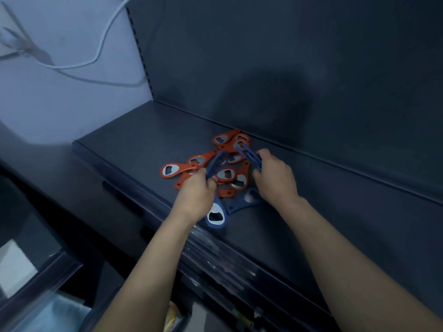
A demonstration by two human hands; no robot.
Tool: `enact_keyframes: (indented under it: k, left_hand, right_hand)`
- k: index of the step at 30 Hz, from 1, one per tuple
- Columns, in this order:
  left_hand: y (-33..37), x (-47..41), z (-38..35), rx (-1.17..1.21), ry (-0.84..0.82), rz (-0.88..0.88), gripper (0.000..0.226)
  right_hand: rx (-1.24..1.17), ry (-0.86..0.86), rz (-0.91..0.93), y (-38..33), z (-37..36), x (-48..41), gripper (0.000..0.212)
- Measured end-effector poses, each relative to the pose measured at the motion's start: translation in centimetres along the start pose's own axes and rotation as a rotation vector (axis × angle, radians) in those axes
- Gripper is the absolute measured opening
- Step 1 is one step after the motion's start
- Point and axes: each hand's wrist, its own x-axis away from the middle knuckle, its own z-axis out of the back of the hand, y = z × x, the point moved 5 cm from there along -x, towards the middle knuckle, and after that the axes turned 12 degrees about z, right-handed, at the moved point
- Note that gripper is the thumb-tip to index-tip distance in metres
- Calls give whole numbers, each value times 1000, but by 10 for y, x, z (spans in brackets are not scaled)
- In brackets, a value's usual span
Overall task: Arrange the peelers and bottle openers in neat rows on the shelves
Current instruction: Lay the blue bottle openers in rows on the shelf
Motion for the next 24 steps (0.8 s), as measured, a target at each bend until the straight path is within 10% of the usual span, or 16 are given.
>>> enact_keyframes:
  k: [8, 18, 24]
  left_hand:
    - [39, 7, -55, -540, -19, -214, 25]
    - [35, 14, -68, -518, -49, -395, 67]
    - [45, 14, -72, -627, -62, -541, 50]
  right_hand:
    - [-27, 26, -194, 40, 16, 38, 33]
    - [-40, 54, -247, 45, 28, 59, 34]
    - [-66, 43, -231, 36, 27, 62, 37]
